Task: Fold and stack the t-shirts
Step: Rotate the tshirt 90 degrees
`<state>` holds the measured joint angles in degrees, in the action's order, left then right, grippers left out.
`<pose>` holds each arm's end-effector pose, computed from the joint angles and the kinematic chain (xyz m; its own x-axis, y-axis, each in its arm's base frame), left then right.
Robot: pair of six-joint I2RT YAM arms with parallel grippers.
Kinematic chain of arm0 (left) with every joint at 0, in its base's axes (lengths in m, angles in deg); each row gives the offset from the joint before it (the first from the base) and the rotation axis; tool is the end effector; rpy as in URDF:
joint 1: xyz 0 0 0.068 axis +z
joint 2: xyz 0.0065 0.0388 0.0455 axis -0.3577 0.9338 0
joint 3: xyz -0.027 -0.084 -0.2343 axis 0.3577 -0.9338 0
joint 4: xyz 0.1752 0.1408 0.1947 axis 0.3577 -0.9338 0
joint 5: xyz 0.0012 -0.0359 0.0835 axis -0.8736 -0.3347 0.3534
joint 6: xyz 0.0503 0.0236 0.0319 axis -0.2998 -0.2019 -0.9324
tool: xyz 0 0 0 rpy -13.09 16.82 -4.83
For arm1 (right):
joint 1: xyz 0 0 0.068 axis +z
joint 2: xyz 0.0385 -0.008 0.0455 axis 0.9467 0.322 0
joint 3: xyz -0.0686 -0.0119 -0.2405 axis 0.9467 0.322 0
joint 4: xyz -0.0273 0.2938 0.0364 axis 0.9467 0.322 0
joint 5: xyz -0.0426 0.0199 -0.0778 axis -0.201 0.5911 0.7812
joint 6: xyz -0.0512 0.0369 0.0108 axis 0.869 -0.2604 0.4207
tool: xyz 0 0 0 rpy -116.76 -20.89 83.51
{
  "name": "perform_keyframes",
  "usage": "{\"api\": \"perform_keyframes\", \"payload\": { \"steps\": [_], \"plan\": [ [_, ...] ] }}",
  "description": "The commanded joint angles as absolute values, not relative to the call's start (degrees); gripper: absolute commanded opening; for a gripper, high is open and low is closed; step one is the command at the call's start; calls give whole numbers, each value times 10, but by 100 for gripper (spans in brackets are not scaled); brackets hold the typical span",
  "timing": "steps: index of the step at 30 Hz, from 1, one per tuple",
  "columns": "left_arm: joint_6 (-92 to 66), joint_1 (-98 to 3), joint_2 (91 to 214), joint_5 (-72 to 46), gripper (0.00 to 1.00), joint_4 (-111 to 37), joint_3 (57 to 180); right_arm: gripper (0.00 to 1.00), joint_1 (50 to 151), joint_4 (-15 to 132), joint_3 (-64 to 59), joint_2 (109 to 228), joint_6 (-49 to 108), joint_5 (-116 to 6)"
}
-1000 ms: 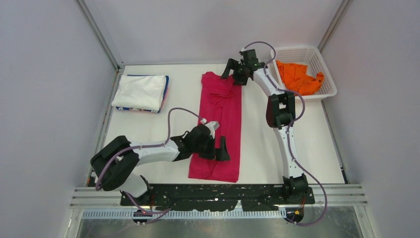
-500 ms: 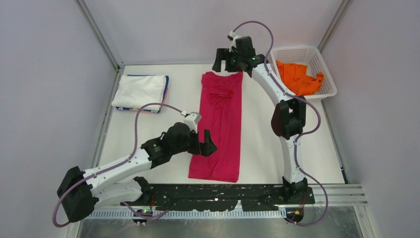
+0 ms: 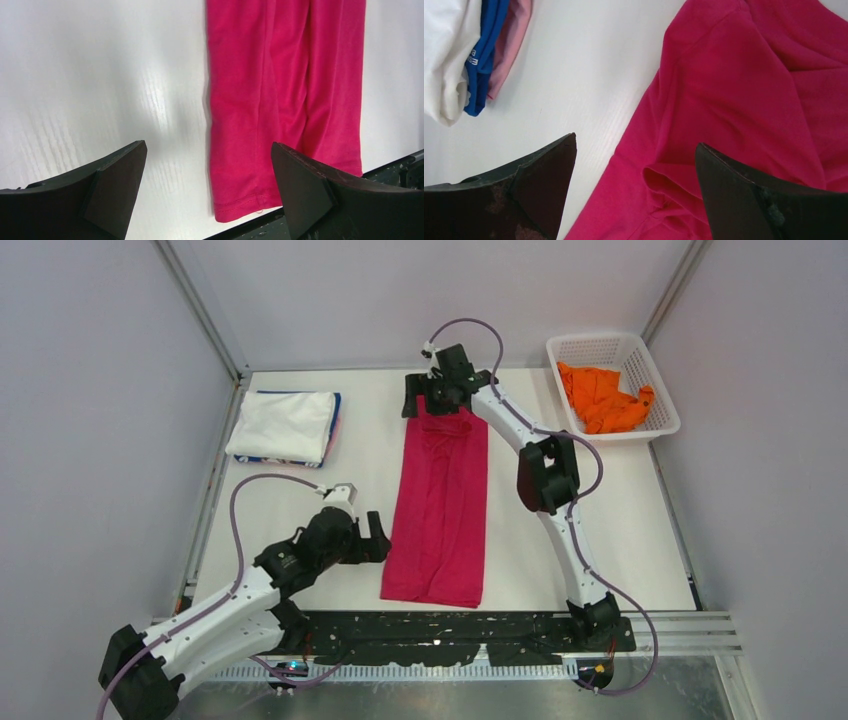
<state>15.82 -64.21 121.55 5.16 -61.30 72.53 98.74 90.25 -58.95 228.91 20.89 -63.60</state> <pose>0.1727 -0.1508 0.1687 -0.7411 -0.1817 -0.6463 0.1314 0.9048 -0.4051 0.5153 0.2839 0.1968 -0.7339 -0.0944 -0.6727 -0.4479 0.8118 0.3747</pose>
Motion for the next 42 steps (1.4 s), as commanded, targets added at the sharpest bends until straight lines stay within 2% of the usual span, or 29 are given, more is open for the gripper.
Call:
{"api": "perform_keyframes", "payload": {
  "steps": [1,5,12,16,18,19,24,28,31,34,38,42],
  "plan": [
    [174,-635,1200,70,100,-624,712,95,992,893,-617,2281,237,-628],
    [178,-635,1197,67,100,-627,709,95,999,914,-624,2298,305,-617],
    [177,-635,1187,64,100,-623,700,100,1013,952,-569,2252,563,-589],
    [175,-635,1190,63,100,-616,701,92,1018,961,-545,2227,656,-608],
    [175,-634,1191,62,100,-616,702,88,1019,967,-549,2225,676,-614],
    [175,-634,1192,60,100,-615,703,82,1019,968,-551,2226,681,-615],
    [174,-634,1193,61,100,-616,703,74,1018,974,-564,2235,701,-609],
    [174,-634,1196,61,100,-616,704,60,1019,983,-566,2238,715,-610],
    [175,-634,1200,60,100,-613,705,44,1018,989,-565,2237,729,-607],
    [175,-634,1205,58,100,-610,706,35,1019,990,-565,2236,736,-606],
    [176,-634,1212,52,100,-605,708,16,1019,997,-563,2226,748,-616],
    [176,-634,1214,50,100,-604,708,7,1020,1029,-556,2210,791,-613]
  ]
}}
